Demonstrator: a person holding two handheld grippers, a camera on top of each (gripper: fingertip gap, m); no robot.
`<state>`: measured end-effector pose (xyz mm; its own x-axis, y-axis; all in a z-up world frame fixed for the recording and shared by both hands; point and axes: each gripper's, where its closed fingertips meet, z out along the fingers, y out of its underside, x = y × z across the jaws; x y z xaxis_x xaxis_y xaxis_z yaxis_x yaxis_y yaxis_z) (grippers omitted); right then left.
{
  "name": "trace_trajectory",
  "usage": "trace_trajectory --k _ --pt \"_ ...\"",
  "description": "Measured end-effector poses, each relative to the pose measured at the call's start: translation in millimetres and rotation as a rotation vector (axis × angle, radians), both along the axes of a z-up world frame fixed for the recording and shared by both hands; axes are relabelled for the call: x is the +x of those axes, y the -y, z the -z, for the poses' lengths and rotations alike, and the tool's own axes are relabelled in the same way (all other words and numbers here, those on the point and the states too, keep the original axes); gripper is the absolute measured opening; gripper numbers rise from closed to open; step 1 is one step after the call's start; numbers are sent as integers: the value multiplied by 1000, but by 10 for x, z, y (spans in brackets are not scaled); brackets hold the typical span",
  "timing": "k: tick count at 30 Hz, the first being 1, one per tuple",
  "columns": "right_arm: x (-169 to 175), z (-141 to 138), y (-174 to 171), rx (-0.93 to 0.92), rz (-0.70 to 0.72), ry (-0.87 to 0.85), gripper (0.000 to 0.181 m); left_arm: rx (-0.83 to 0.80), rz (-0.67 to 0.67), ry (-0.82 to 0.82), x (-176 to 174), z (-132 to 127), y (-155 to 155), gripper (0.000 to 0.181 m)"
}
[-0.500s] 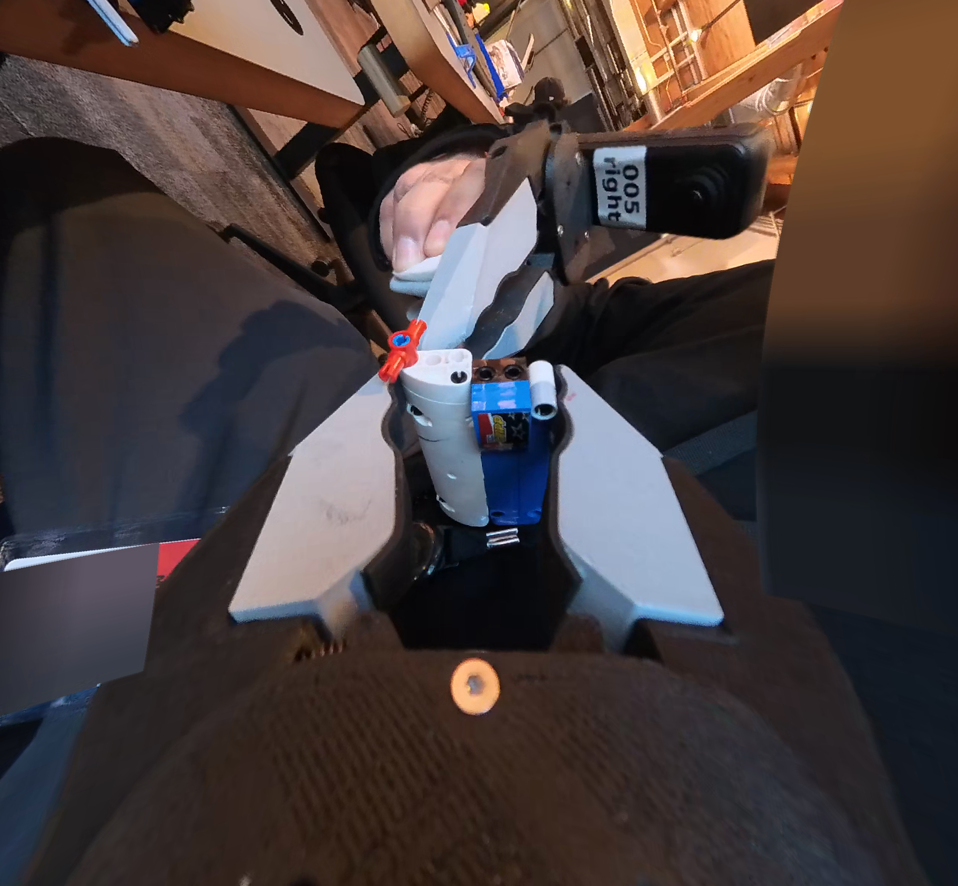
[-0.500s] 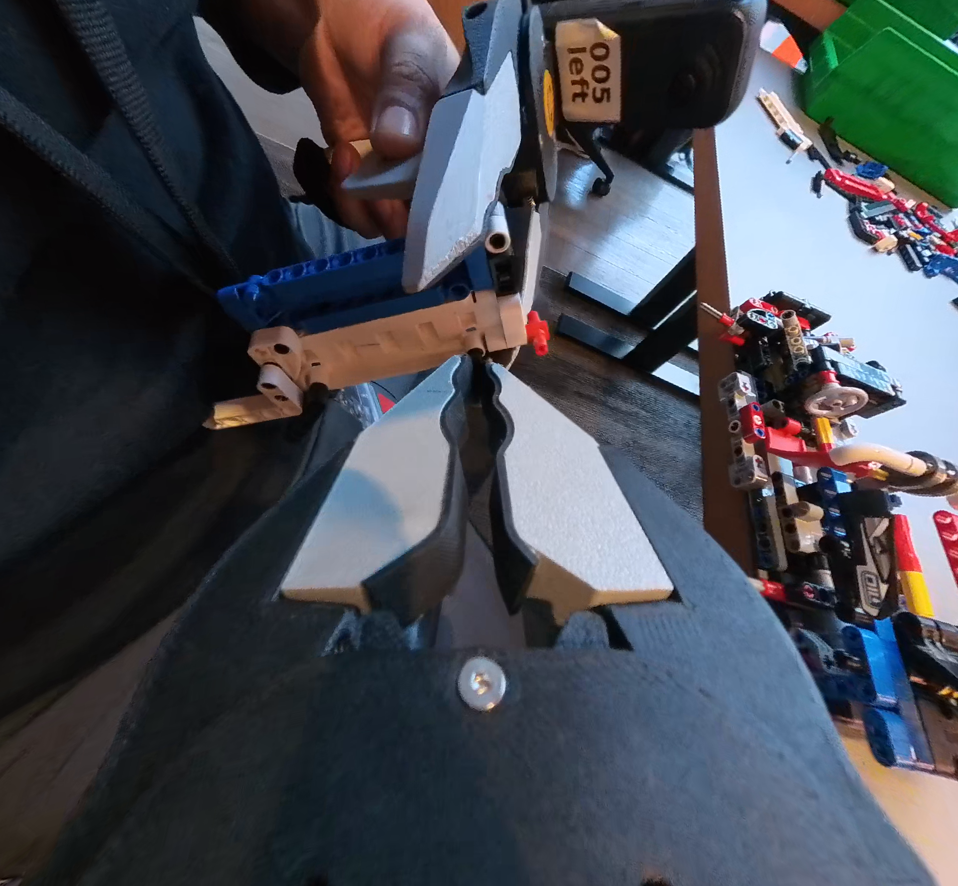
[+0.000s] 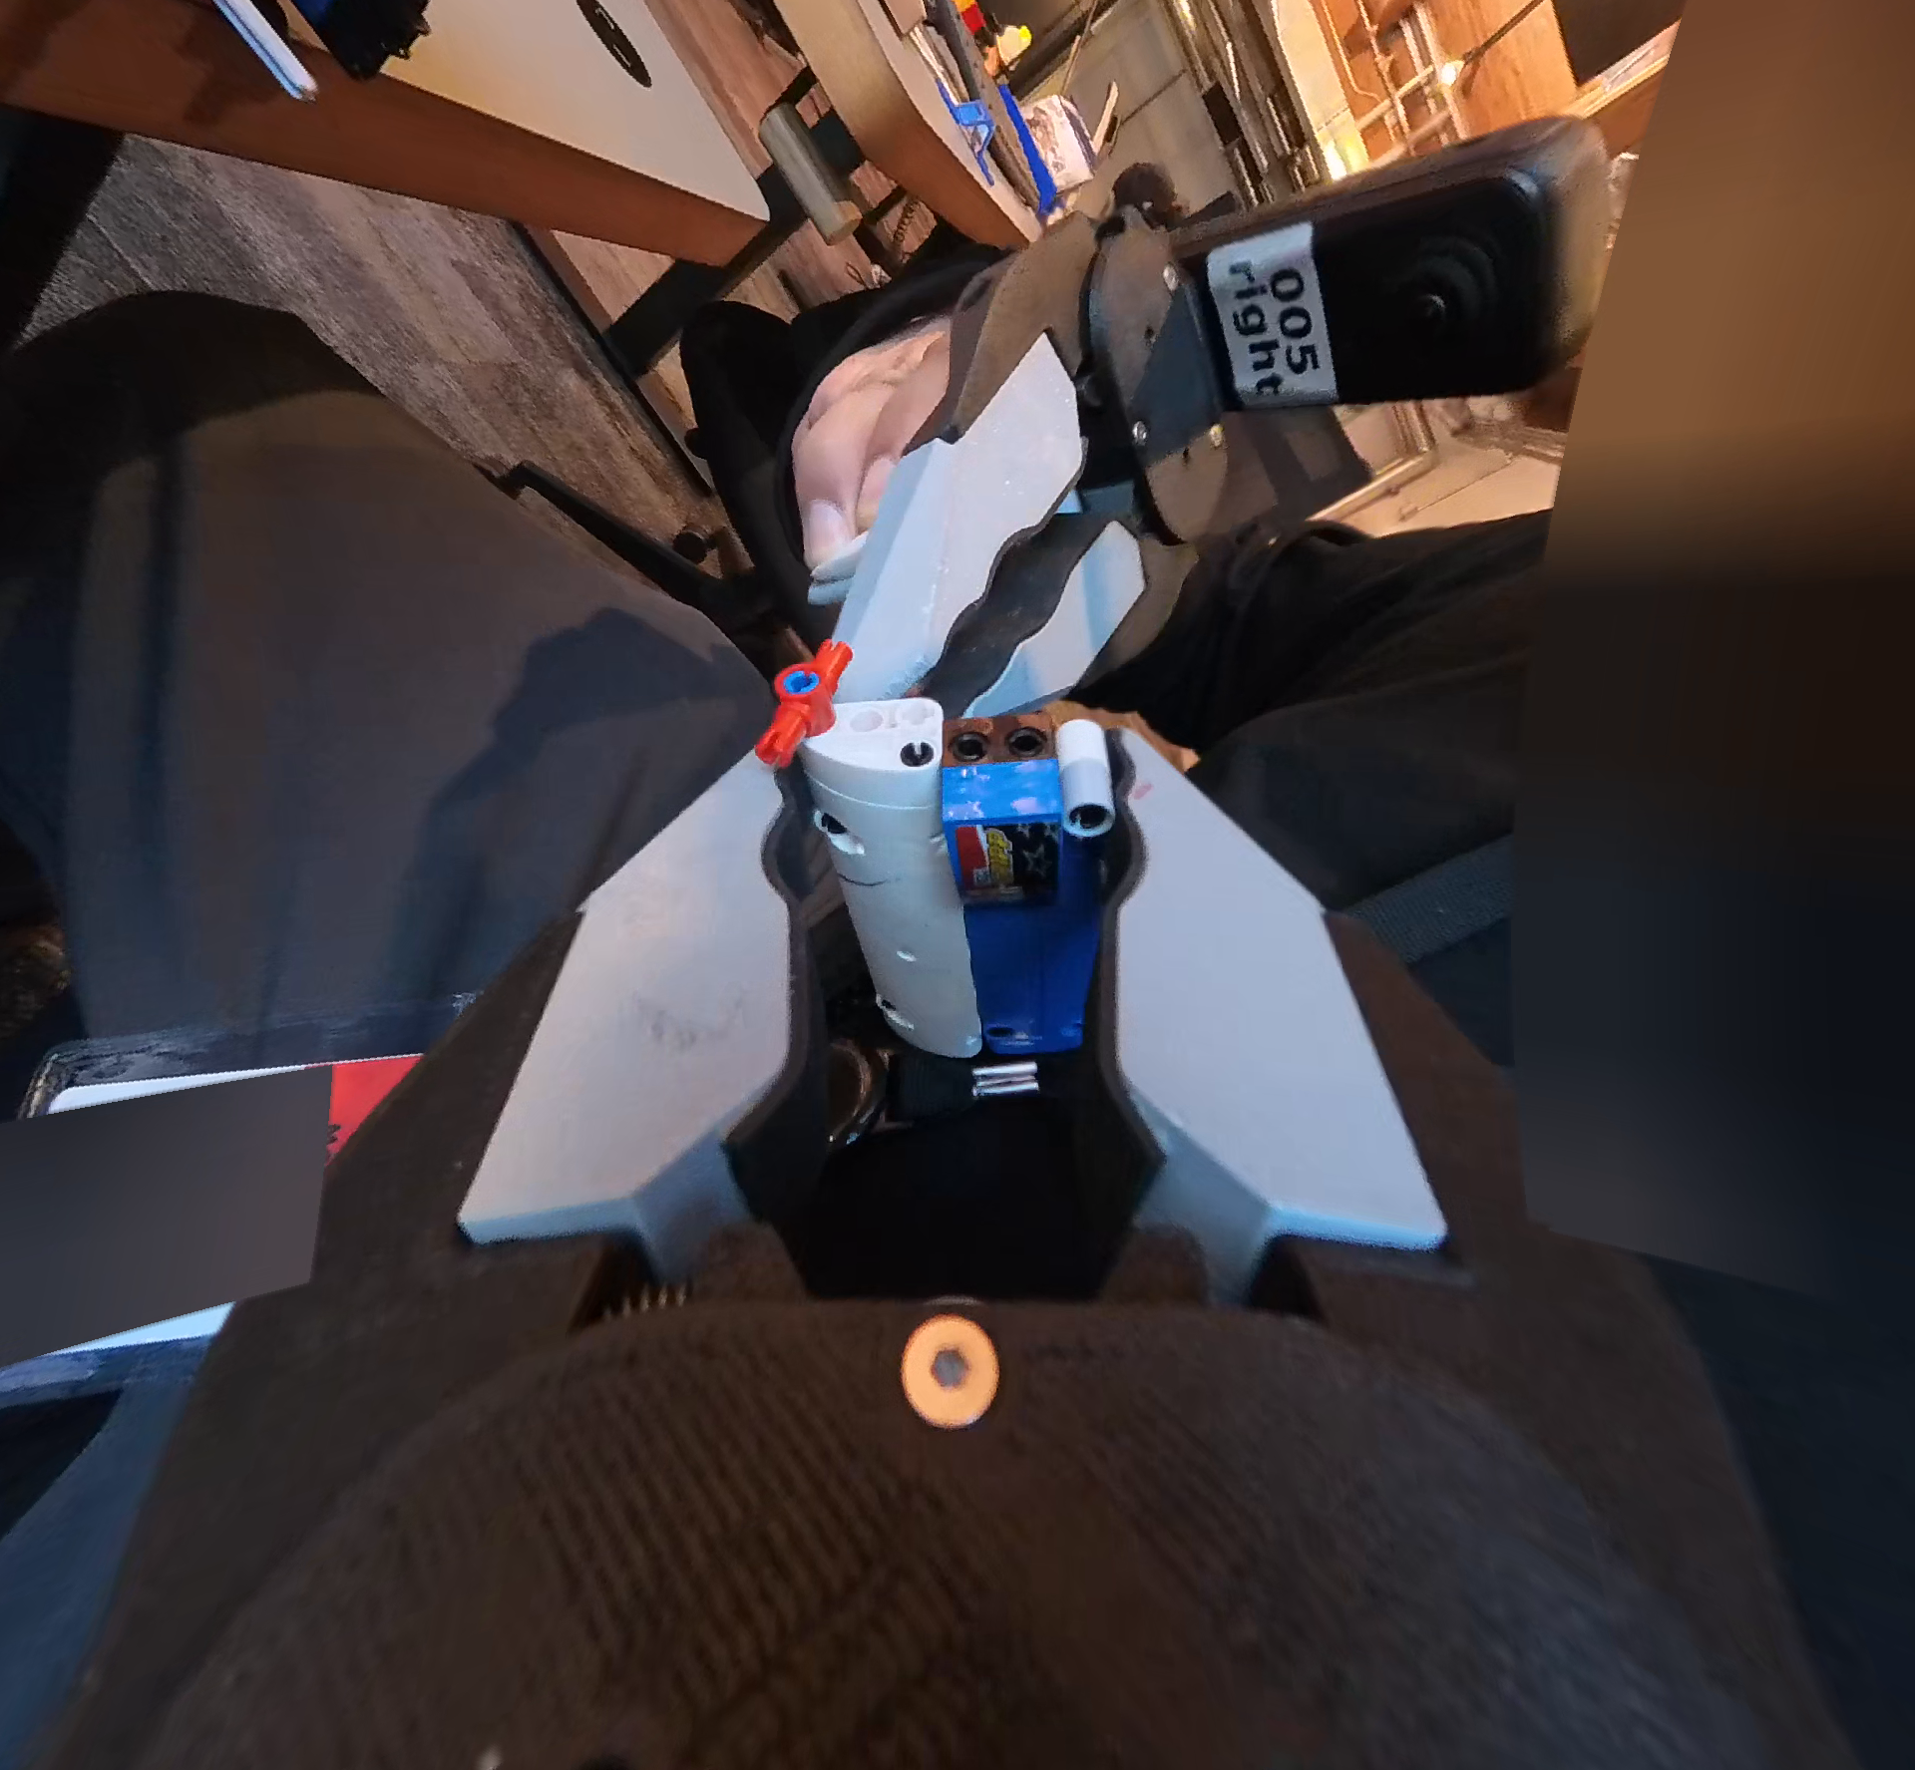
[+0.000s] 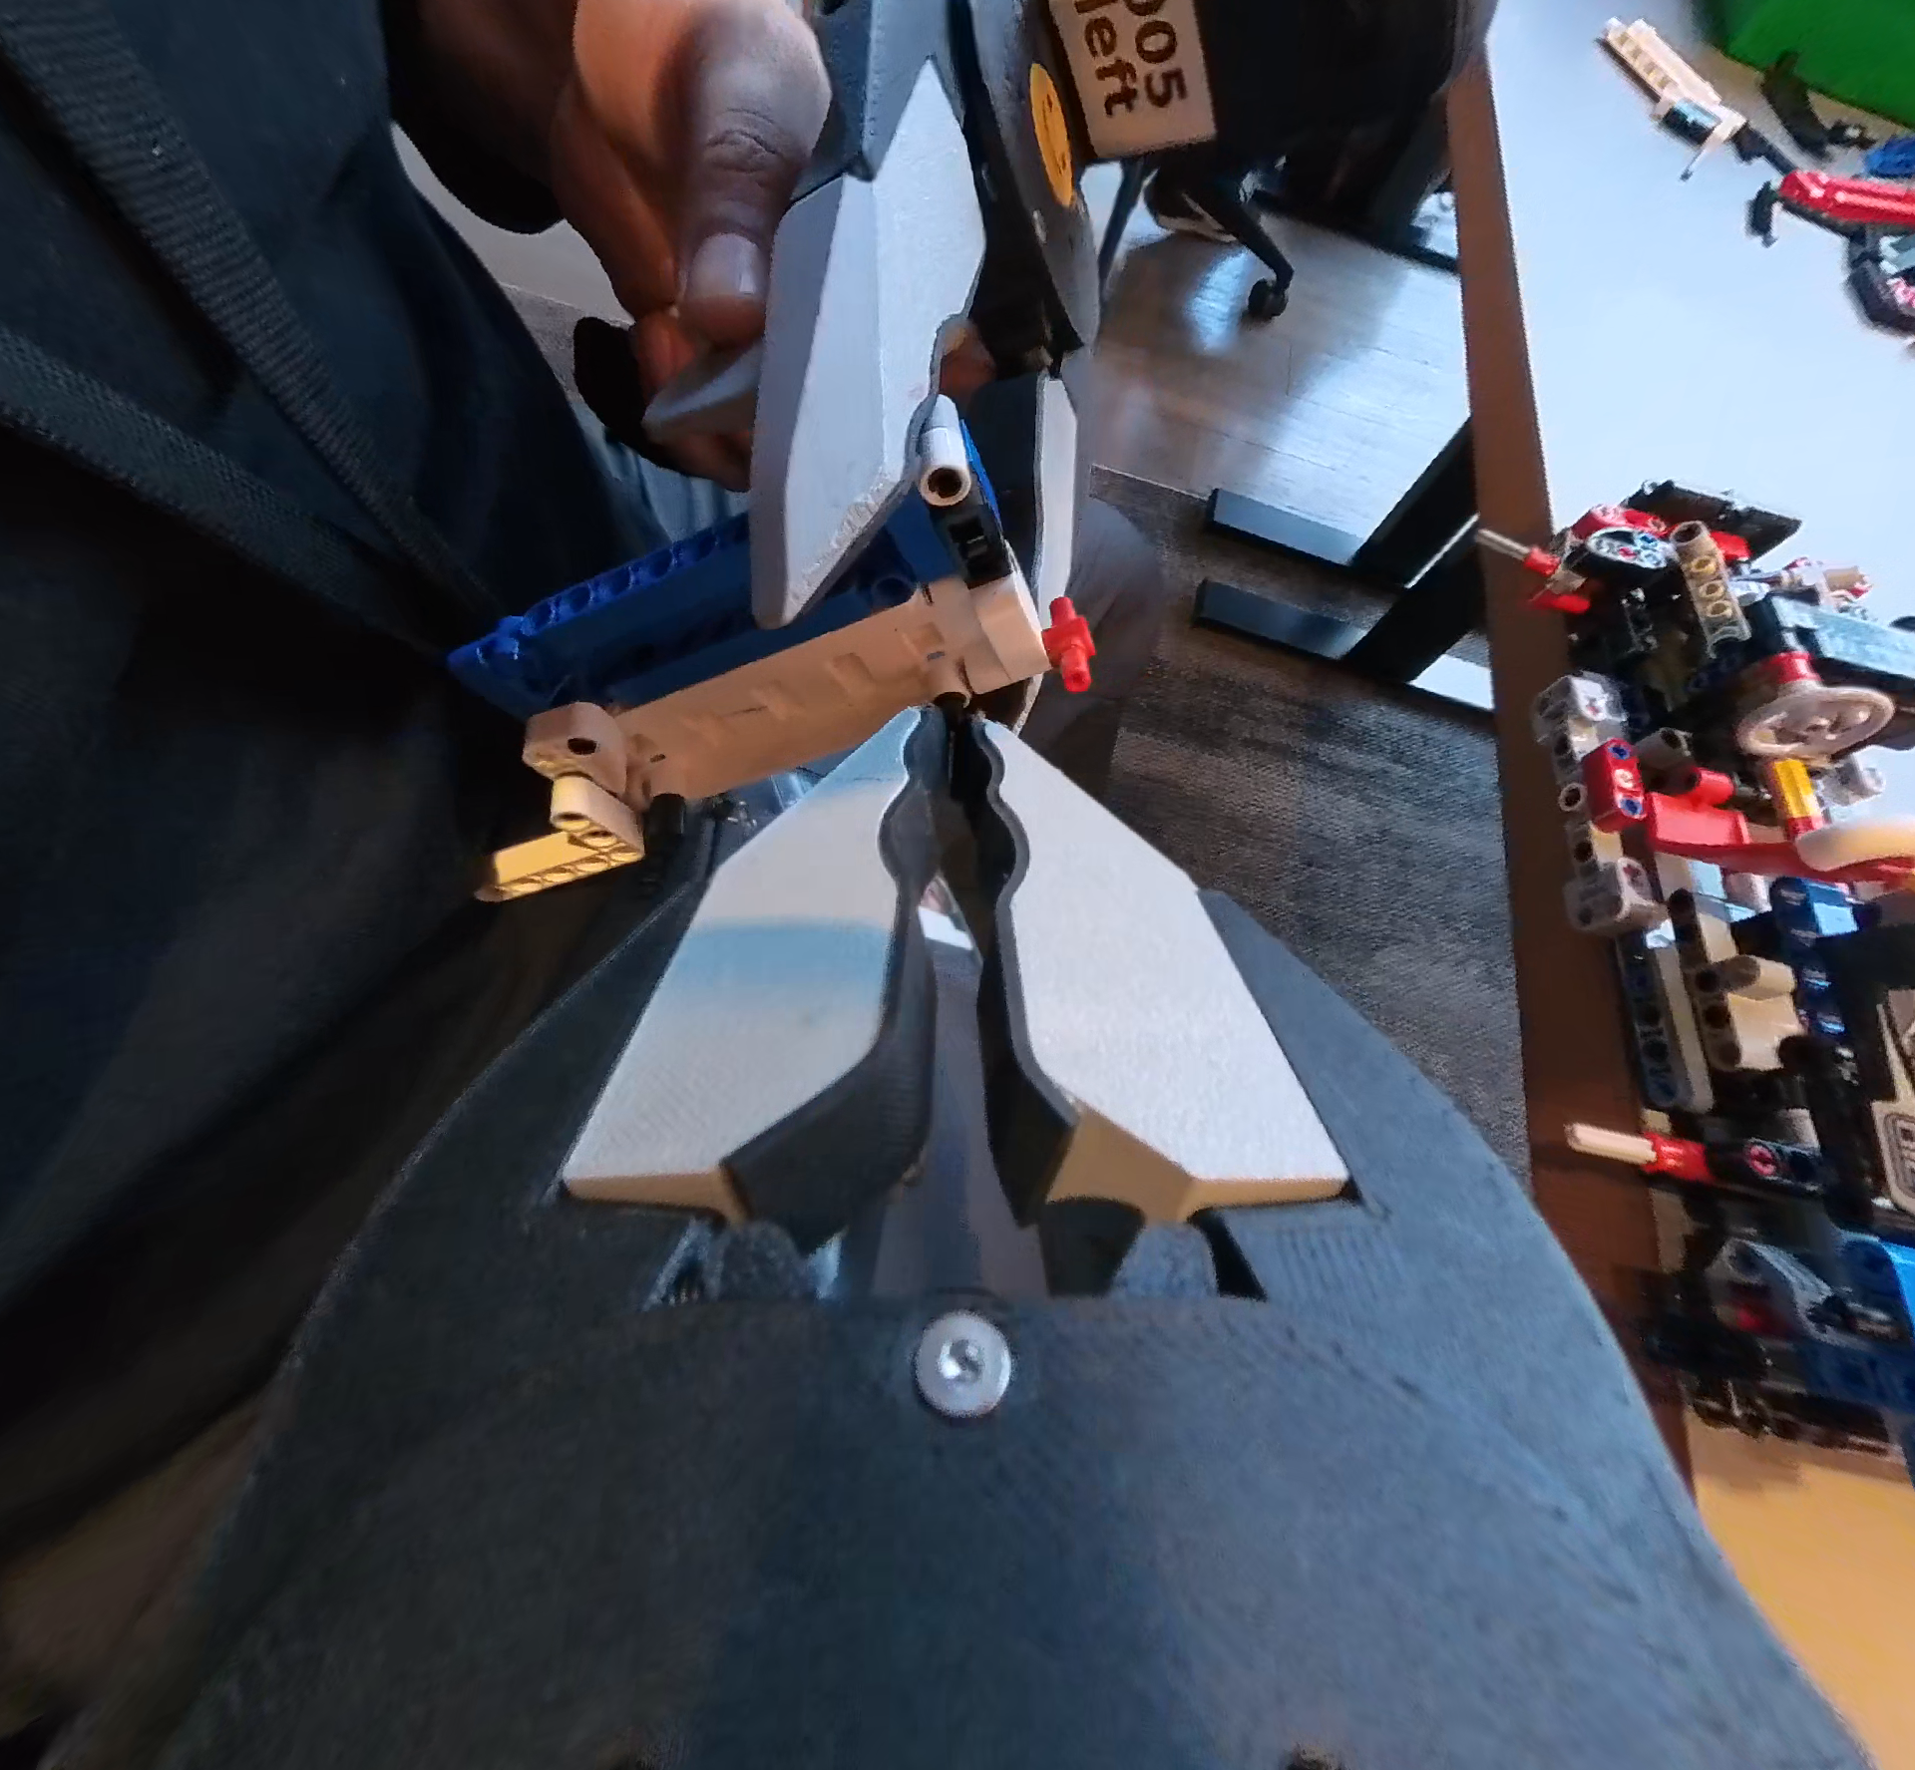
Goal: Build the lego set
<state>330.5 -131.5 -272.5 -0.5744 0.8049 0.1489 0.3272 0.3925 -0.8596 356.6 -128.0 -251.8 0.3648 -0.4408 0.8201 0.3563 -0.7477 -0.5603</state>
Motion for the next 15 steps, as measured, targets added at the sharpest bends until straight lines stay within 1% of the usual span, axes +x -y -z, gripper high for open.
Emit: trace_trajectory --k 15 --pt "-30 38 22 -55 41 68 1 -11 -35 -16 -23 28 -5 54"
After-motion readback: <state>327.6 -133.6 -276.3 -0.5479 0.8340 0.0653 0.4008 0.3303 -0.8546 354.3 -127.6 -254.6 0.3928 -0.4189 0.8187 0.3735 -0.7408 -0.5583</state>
